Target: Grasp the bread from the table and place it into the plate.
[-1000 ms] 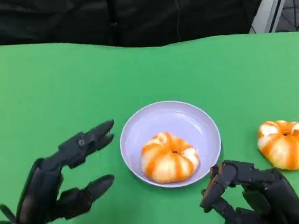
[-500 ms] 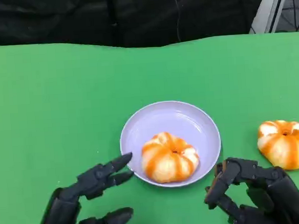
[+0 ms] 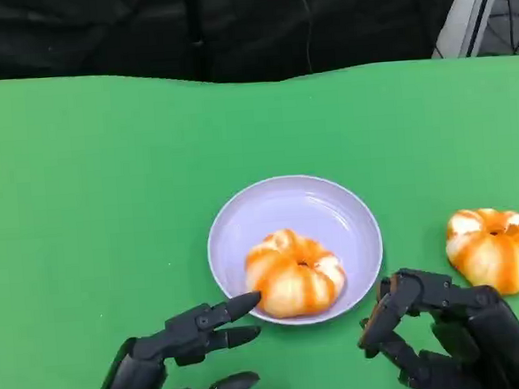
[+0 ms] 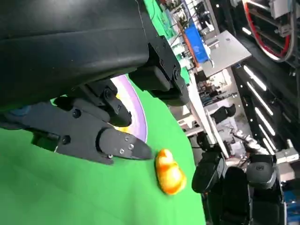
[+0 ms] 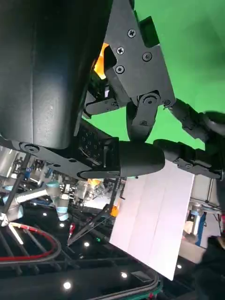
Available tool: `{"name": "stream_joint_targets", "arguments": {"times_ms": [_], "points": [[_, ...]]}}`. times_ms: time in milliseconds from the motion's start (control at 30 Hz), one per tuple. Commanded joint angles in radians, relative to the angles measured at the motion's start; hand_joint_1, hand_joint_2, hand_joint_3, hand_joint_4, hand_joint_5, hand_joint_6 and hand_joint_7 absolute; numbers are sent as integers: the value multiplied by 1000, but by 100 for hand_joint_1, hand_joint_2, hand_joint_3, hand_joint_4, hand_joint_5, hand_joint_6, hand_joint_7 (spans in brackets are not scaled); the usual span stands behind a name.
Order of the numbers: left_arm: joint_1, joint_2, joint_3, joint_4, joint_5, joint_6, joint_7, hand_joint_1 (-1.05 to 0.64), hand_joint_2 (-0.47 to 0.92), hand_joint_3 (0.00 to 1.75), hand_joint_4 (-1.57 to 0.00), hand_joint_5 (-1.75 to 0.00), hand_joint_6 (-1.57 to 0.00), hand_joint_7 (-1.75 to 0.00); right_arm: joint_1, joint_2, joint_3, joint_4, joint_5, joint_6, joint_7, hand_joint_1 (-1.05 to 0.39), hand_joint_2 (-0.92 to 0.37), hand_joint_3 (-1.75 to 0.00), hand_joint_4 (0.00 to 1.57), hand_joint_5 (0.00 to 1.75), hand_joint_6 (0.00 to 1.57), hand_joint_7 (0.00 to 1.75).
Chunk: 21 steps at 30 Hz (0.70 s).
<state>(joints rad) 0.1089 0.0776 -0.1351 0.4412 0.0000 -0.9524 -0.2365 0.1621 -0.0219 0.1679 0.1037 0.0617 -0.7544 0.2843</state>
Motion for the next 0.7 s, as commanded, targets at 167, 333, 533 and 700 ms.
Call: {"name": "stream_joint_targets", "arguments": {"times_ms": [167,333,533,700], "points": [[-33,7,27,53,-2,-22,6,18,92,29,-86,-1,-75,-2,-3,-6,-4,0,12,-3,-2,-15,-75,-68,76,155,82,124],[-52,-1,48,86,32,-74,33,15,78,56,-98,-4,-94,-5,-3,-11,-6,9,34,-6,12,-14,-75,-68,75,156,82,123],[-74,-8,63,110,3,-126,31,3,79,64,-106,-99,-124,-57,0,-9,-14,16,24,2,6,-15,-75,-69,76,157,82,124],[-80,-15,62,124,4,-146,26,-1,66,87,-103,-124,-112,-95,-15,-20,-22,47,37,-14,22,-15,-74,-69,75,157,82,124]]}}
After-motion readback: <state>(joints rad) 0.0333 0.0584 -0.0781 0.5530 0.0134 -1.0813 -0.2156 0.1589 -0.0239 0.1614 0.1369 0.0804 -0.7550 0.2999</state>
